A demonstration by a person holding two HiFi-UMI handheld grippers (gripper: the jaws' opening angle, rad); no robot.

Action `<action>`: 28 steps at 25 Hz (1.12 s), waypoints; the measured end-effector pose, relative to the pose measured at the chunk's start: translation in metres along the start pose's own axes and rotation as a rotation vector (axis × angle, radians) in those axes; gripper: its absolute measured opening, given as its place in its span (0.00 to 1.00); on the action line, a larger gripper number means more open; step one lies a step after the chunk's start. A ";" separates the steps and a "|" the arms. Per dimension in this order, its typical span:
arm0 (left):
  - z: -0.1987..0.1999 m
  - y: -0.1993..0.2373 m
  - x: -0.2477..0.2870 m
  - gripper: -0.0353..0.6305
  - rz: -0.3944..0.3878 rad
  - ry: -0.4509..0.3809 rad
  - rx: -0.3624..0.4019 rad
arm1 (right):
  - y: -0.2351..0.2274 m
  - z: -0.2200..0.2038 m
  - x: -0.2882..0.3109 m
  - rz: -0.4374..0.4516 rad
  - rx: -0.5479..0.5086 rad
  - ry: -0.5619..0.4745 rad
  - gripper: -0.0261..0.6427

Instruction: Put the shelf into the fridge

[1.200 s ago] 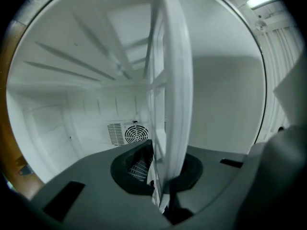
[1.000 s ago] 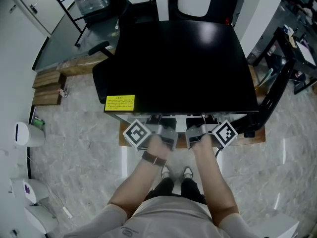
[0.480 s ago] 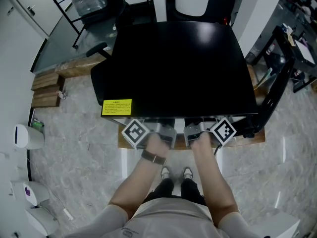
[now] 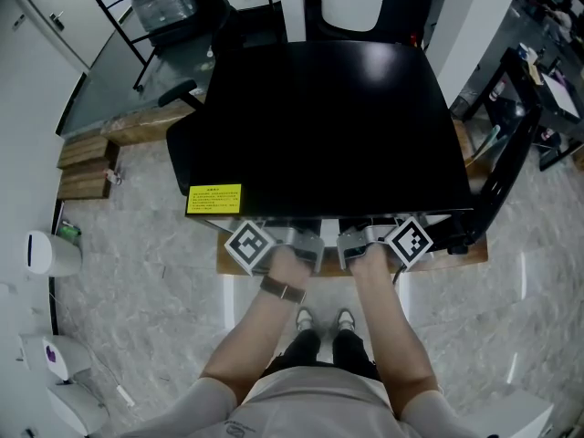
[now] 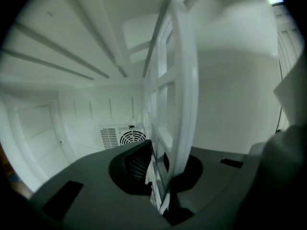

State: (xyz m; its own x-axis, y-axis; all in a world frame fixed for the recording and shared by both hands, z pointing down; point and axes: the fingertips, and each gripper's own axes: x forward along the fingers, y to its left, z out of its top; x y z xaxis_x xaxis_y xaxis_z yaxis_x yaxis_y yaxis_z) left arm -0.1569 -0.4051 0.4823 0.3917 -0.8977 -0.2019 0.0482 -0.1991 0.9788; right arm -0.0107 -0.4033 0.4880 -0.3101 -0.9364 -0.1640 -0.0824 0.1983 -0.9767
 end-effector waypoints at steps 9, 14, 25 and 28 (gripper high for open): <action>-0.005 -0.004 -0.016 0.10 0.002 -0.001 0.025 | 0.002 0.004 -0.025 -0.013 -0.003 -0.009 0.11; -0.016 -0.008 -0.031 0.10 0.003 0.000 0.011 | 0.003 0.000 -0.041 -0.028 0.006 -0.001 0.11; -0.047 -0.015 -0.077 0.10 0.041 0.035 -0.011 | 0.013 -0.020 -0.088 -0.063 -0.006 0.081 0.08; -0.052 -0.024 -0.088 0.09 0.033 0.049 -0.011 | 0.026 -0.027 -0.096 -0.043 -0.029 0.118 0.07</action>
State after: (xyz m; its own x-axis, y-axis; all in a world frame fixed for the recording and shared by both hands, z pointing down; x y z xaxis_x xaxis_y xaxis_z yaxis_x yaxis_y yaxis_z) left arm -0.1451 -0.3013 0.4783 0.4375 -0.8834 -0.1680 0.0450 -0.1651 0.9852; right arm -0.0083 -0.3008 0.4824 -0.4145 -0.9042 -0.1025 -0.1251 0.1682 -0.9778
